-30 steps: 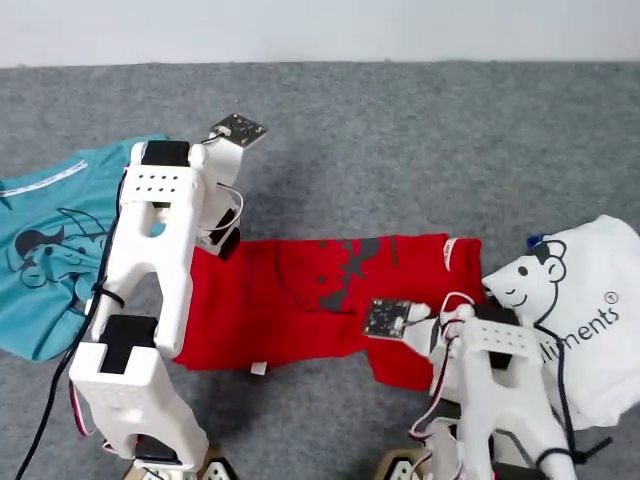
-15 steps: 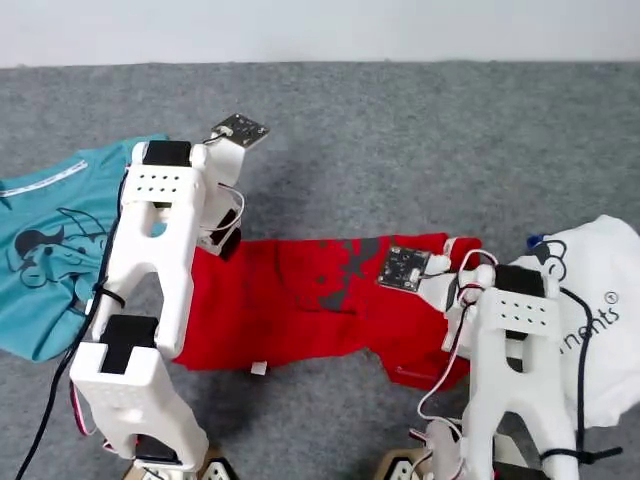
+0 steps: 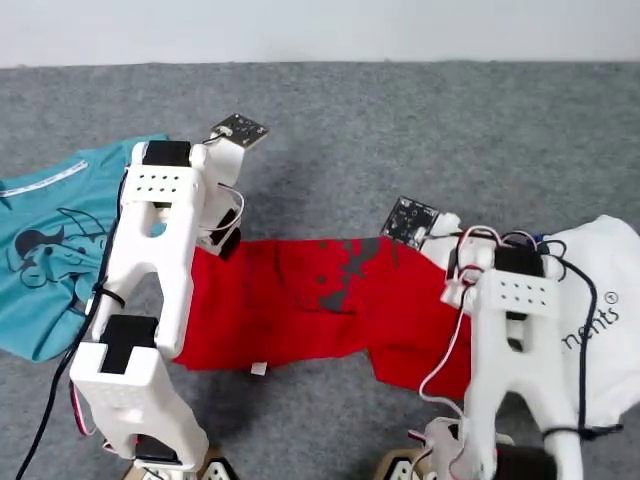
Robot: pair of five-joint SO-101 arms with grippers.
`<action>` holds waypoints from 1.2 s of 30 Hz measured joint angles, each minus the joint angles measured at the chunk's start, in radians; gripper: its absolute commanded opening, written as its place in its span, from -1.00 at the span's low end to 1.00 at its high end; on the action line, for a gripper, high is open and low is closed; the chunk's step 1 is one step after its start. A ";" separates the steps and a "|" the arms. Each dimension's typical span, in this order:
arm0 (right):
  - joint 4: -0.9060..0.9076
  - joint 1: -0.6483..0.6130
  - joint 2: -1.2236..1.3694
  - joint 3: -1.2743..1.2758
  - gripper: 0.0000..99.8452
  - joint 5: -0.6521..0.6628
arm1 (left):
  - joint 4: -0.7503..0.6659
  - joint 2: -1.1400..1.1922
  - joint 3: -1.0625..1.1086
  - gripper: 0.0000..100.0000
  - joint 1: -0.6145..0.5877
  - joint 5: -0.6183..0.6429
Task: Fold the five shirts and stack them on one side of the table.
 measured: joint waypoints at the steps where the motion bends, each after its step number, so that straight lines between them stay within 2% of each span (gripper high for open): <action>1: -0.031 0.002 0.029 0.000 -0.98 -0.002 | 0.000 0.000 0.000 -0.75 0.000 0.000; 5: -0.080 -0.002 0.120 -0.003 -0.90 -0.061 | 0.000 0.000 0.000 -0.75 0.000 0.000; 9: 0.114 -0.061 0.101 -0.006 -0.58 -0.114 | 0.000 0.000 0.000 -0.74 0.000 0.000; 12: 0.292 -0.087 0.023 -0.021 -0.59 -0.130 | 0.000 0.000 0.000 -0.74 0.000 0.000; 14: 0.304 -0.083 -0.003 -0.044 -0.60 -0.153 | 0.000 0.000 0.000 -0.74 0.000 0.000; 17: 0.196 -0.037 0.012 -0.049 -0.60 -0.181 | -0.021 0.000 0.003 -0.75 0.000 0.000; 24: -0.227 -0.021 0.281 -0.087 -0.60 -0.379 | -0.192 0.000 0.109 -0.75 0.000 0.000; 30: -0.218 -0.069 0.529 -0.265 -0.62 -0.445 | -0.322 0.000 0.173 -0.75 -0.011 -0.002; 35: -0.209 -0.066 0.689 -0.414 -0.98 -0.450 | -0.387 0.000 0.175 -0.75 -0.071 0.000; 36: -0.209 -0.066 0.709 -0.440 -0.99 -0.450 | -0.394 0.000 0.175 -0.75 -0.078 0.000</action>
